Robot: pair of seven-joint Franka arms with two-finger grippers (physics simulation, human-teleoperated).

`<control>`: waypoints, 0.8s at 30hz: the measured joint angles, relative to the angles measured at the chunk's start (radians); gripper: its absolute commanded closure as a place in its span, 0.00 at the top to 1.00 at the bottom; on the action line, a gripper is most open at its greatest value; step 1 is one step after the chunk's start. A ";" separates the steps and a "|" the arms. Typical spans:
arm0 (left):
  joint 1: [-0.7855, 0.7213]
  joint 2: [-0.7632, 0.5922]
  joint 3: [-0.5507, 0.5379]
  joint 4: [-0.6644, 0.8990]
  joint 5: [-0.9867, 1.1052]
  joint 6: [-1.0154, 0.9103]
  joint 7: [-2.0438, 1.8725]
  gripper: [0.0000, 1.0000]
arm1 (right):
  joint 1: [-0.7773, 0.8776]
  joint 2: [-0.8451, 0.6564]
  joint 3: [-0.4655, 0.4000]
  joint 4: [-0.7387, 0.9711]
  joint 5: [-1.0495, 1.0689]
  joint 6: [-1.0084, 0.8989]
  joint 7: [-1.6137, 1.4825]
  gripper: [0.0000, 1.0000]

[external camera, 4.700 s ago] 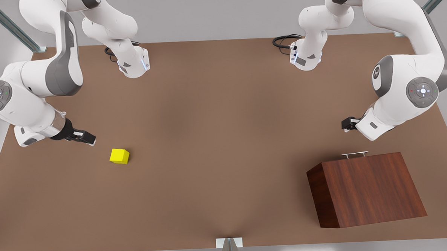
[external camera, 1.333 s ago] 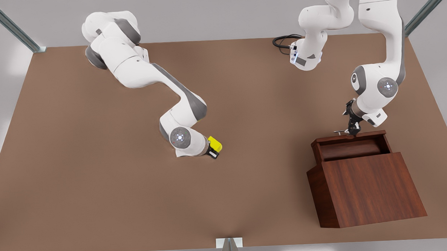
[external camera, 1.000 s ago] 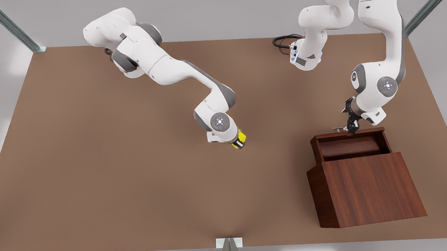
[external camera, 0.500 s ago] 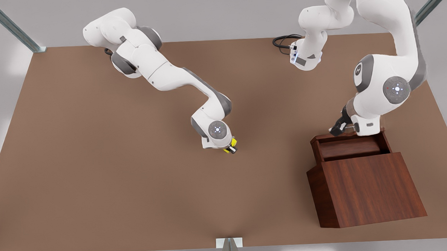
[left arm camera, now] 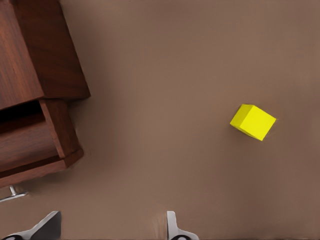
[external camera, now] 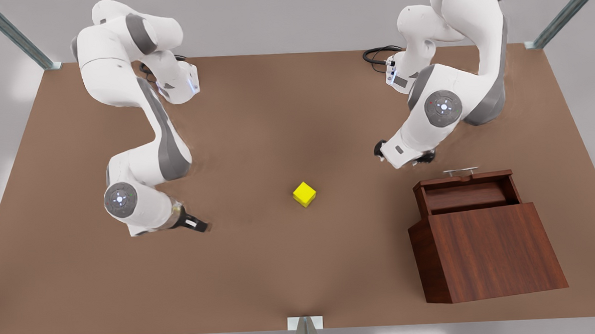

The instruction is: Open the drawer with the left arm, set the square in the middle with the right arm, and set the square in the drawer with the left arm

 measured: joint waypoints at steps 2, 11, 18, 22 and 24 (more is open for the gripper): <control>-0.142 0.173 0.003 0.194 0.000 0.037 -0.054 1.00 | -0.127 -0.110 -0.004 -0.004 -0.005 -0.127 -0.285 1.00; -0.196 0.429 -0.030 0.186 0.106 0.421 0.006 1.00 | -0.180 -0.278 -0.006 -0.140 -0.035 -0.172 -0.585 1.00; -0.236 0.464 -0.030 0.153 0.128 0.426 0.009 1.00 | -0.181 -0.263 -0.007 -0.141 -0.034 -0.157 -0.584 1.00; -0.238 0.487 -0.030 0.147 0.130 0.471 0.009 1.00 | -0.165 -0.230 -0.005 -0.126 -0.029 -0.110 -0.565 1.00; -0.238 0.494 -0.030 0.147 0.130 0.471 0.007 1.00 | -0.152 -0.226 0.004 -0.117 -0.030 -0.110 -0.457 1.00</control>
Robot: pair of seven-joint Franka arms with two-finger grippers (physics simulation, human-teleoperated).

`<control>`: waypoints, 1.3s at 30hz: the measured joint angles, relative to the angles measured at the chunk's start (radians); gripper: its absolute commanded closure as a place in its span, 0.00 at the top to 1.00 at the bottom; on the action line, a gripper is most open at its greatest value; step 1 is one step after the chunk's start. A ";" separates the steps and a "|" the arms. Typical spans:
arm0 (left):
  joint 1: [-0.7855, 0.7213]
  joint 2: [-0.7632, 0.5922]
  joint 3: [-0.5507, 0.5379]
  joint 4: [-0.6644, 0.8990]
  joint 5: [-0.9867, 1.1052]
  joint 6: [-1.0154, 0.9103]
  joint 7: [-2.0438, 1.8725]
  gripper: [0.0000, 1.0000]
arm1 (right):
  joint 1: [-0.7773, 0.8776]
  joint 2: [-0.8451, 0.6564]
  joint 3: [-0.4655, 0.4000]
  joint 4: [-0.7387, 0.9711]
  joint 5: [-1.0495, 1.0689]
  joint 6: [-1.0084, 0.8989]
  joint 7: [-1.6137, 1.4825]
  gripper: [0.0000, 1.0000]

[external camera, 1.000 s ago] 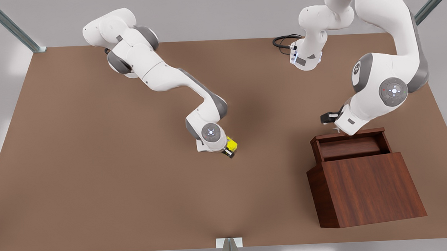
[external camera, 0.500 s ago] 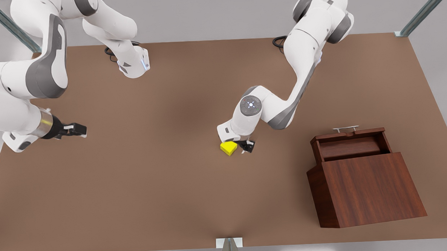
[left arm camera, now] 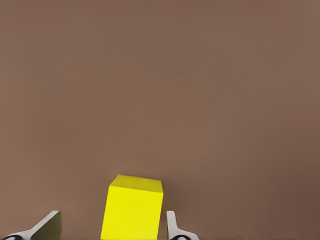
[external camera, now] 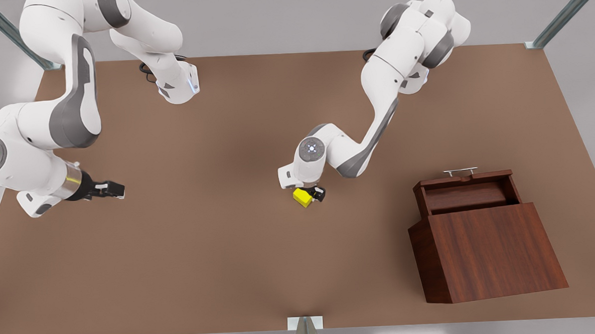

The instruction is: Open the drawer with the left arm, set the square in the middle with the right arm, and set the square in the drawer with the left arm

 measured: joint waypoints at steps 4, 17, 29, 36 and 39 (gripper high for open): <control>-0.013 0.033 0.000 0.000 -0.001 -0.002 0.002 1.00 | 0.042 -0.049 0.000 -0.061 -0.001 0.047 0.002 1.00; -0.014 0.100 0.002 -0.014 0.001 0.046 0.004 1.00 | 0.029 -0.098 -0.002 -0.146 0.023 0.040 -0.045 1.00; -0.014 0.114 0.003 -0.048 0.006 0.137 0.002 1.00 | 0.021 -0.090 -0.005 -0.146 0.023 0.045 -0.056 1.00; -0.015 0.122 0.009 -0.058 0.008 0.138 0.001 1.00 | 0.025 -0.092 -0.005 -0.144 0.023 0.045 -0.056 1.00; -0.016 0.126 0.011 -0.058 0.009 0.137 -0.007 0.68 | 0.027 -0.091 -0.005 -0.144 0.023 0.051 -0.055 1.00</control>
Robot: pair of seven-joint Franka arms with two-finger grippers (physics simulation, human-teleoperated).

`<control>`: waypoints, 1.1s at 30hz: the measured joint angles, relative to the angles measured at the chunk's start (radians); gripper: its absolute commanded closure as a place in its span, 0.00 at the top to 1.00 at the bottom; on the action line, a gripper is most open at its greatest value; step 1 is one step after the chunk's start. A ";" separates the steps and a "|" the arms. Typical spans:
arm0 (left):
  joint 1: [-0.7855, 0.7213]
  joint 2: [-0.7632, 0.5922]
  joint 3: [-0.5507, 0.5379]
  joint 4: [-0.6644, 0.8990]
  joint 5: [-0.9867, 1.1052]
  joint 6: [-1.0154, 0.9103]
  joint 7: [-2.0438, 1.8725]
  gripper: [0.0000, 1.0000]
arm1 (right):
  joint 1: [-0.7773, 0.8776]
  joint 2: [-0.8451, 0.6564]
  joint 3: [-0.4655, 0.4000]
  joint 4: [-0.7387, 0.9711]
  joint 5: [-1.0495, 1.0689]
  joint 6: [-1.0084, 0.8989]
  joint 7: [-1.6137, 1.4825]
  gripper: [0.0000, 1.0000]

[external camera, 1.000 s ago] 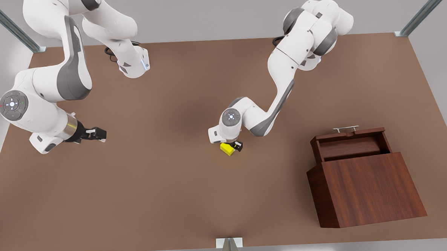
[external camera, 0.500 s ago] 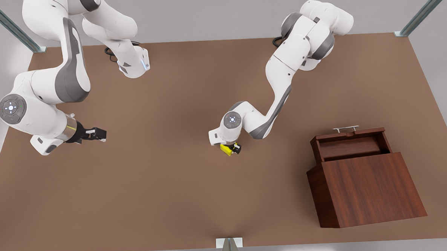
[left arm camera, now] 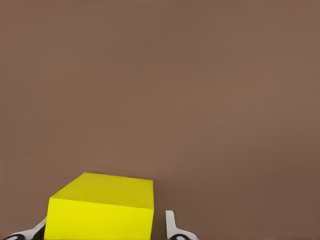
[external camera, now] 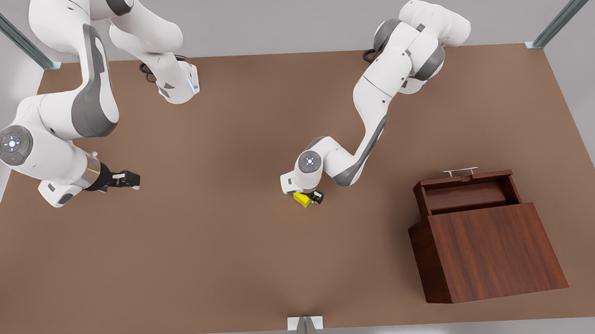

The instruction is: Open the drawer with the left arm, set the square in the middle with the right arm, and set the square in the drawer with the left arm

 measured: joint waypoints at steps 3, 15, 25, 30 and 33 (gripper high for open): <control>-0.001 0.002 0.001 0.000 0.000 0.001 -0.001 0.69 | -0.004 0.000 -0.002 0.000 0.000 -0.003 -0.001 1.00; -0.001 -0.004 0.001 0.002 0.072 -0.009 -0.010 0.71 | 0.000 0.006 -0.002 0.004 0.000 0.007 0.002 1.00; 0.016 -0.182 0.015 -0.087 0.014 -0.166 -0.012 0.71 | -0.003 0.005 -0.002 0.008 0.000 0.012 -0.002 1.00; 0.290 -0.597 0.044 -0.149 -0.026 -0.627 -0.045 0.72 | -0.004 0.005 -0.003 0.006 0.000 0.011 0.000 1.00; 0.526 -0.657 0.046 -0.156 -0.039 -0.652 -0.092 0.72 | -0.004 0.005 -0.003 0.005 0.000 0.006 0.002 1.00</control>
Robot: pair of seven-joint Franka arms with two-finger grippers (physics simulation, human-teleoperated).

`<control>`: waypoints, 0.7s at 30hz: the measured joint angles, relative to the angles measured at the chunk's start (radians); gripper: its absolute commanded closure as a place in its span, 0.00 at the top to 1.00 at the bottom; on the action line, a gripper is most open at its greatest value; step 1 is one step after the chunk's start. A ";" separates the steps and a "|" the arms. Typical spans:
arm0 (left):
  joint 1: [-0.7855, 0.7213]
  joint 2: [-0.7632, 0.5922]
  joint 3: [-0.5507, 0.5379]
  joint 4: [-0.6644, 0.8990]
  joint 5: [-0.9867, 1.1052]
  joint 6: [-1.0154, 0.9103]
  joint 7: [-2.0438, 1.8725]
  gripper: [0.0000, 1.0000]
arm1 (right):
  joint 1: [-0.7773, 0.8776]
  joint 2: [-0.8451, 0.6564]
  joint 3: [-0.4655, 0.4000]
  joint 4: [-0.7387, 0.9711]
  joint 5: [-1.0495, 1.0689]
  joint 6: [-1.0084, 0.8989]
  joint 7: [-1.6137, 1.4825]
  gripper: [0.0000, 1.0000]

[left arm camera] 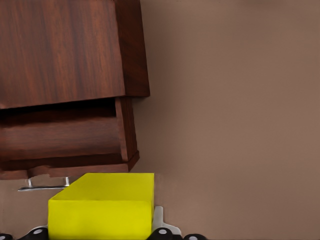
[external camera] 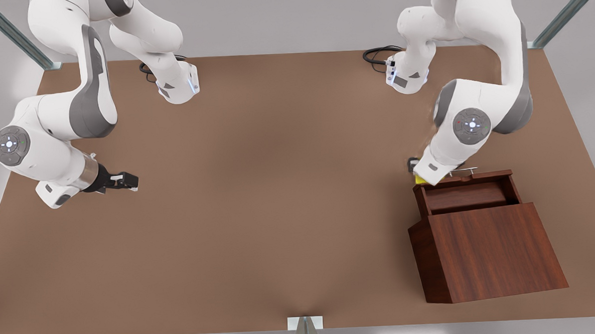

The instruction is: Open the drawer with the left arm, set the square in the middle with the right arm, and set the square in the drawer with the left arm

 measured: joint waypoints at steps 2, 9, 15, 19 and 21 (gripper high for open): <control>0.096 0.018 0.000 -0.005 -0.005 0.011 0.016 0.72 | 0.001 0.000 0.000 -0.002 0.000 -0.002 0.000 1.00; 0.217 0.063 0.000 -0.142 -0.011 0.222 0.022 0.72 | -0.001 0.001 0.000 -0.003 0.000 -0.006 0.000 1.00; 0.248 0.099 0.003 -0.217 -0.004 0.334 0.024 0.73 | -0.002 0.002 0.000 -0.005 0.000 -0.008 -0.002 1.00; 0.253 0.103 0.005 -0.257 0.004 0.342 0.092 0.74 | -0.003 0.000 0.000 -0.006 0.000 -0.016 -0.003 1.00; 0.266 0.099 0.008 -0.274 0.017 0.340 0.102 0.74 | -0.004 0.000 -0.001 -0.005 0.000 -0.017 -0.003 1.00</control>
